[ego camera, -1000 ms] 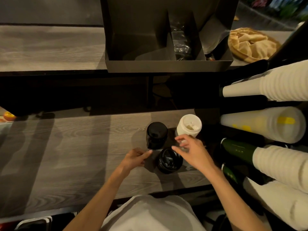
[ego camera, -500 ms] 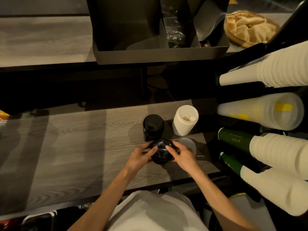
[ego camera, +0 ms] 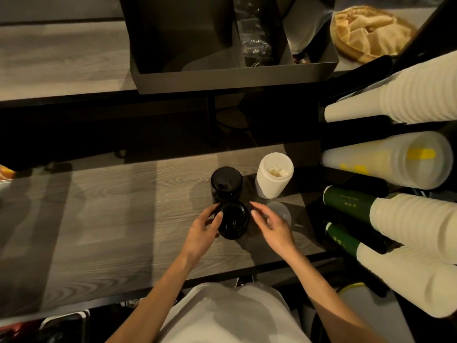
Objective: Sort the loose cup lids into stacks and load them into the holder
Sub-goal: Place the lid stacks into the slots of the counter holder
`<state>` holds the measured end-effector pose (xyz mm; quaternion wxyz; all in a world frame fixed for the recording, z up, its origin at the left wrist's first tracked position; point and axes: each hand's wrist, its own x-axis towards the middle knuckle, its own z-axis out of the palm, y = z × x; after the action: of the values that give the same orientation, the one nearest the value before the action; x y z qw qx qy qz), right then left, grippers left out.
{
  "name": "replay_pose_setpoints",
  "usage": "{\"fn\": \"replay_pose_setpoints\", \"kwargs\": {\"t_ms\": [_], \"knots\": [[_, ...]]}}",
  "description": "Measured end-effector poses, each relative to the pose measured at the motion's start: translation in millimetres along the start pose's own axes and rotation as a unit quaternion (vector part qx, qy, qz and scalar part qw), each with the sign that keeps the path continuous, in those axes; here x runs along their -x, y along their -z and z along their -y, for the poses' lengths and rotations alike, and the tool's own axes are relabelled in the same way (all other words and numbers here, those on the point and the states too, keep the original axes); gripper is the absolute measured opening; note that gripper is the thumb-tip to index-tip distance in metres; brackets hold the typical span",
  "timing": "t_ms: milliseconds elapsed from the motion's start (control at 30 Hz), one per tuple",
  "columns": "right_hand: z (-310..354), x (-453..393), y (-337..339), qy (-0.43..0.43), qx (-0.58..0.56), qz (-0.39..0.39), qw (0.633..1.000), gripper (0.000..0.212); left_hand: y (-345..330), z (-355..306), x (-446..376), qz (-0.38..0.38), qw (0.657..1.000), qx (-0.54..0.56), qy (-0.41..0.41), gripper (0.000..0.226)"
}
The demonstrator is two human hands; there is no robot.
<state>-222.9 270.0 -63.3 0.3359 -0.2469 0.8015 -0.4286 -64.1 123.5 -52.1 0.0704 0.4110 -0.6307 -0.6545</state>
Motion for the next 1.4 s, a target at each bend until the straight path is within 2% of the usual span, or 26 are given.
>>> {"fn": "replay_pose_setpoints", "kwargs": {"t_ms": [67,133,200,267,333,400,533,700,833,933,1033,1133,1200,1267,1333,1400], "knots": [[-17.7,1.8,9.5,0.019,0.032,-0.094,0.995,0.021,1.1,-0.3,-1.4,-0.008,0.999,-0.032,-0.002,0.049],[-33.4,1.6,19.6,0.011,0.119,-0.155,0.981,0.037,1.5,-2.0,-0.7,-0.018,0.998,-0.052,-0.004,0.051],[-42.2,-0.6,25.7,-0.020,0.214,-0.143,0.966,0.067,2.3,-4.9,-0.5,-0.038,0.998,-0.048,-0.002,0.048],[-49.2,-2.7,26.5,-0.035,0.256,-0.117,0.959,0.091,4.5,-9.3,0.4,-0.063,0.997,-0.036,-0.007,0.040],[-55.2,-5.1,24.6,-0.039,0.271,-0.106,0.956,0.103,6.7,-14.5,1.6,-0.083,0.996,-0.034,-0.018,0.032],[-58.8,-7.2,21.5,-0.043,0.288,-0.112,0.950,0.106,8.2,-18.9,3.0,-0.099,0.994,-0.038,-0.032,0.028],[-55.8,-11.4,15.2,-0.049,0.303,-0.142,0.941,0.100,10.0,-27.0,5.2,-0.130,0.989,-0.043,-0.057,0.021],[-38.1,-9.6,22.4,-0.063,0.296,-0.104,0.948,0.096,11.2,-37.3,3.7,-0.150,0.984,-0.051,-0.085,0.014],[-10.8,7.3,39.3,-0.015,0.268,-0.130,0.954,0.098,10.9,-59.0,2.3,-0.147,0.979,-0.049,-0.130,0.009],[22.0,25.9,50.5,0.054,0.218,-0.152,0.963,0.098,4.7,-79.6,-2.3,-0.087,0.988,-0.039,-0.123,0.011],[58.4,29.4,58.0,0.106,0.169,-0.152,0.968,0.098,-8.7,-105.7,-5.6,0.029,0.994,-0.032,-0.098,0.022],[96.0,24.5,64.3,0.126,0.153,-0.127,0.972,0.108,-20.0,-133.2,-5.9,0.119,0.990,0.062,-0.046,0.036],[117.5,22.2,69.1,0.149,0.142,-0.106,0.973,0.110,-21.0,-147.4,-9.2,0.133,0.985,0.095,-0.046,0.037],[135.9,19.2,77.5,0.162,0.111,-0.090,0.976,0.109,-18.2,-161.9,-14.1,0.127,0.985,0.086,-0.081,0.033],[154.8,14.0,89.2,0.168,0.067,-0.087,0.980,0.094,-11.4,-182.5,-17.8,0.116,0.984,0.068,-0.119,0.030],[179.9,7.5,105.5,0.178,0.021,-0.108,0.978,0.068,-2.8,-212.9,-17.1,0.120,0.979,0.056,-0.153,0.031]]}}
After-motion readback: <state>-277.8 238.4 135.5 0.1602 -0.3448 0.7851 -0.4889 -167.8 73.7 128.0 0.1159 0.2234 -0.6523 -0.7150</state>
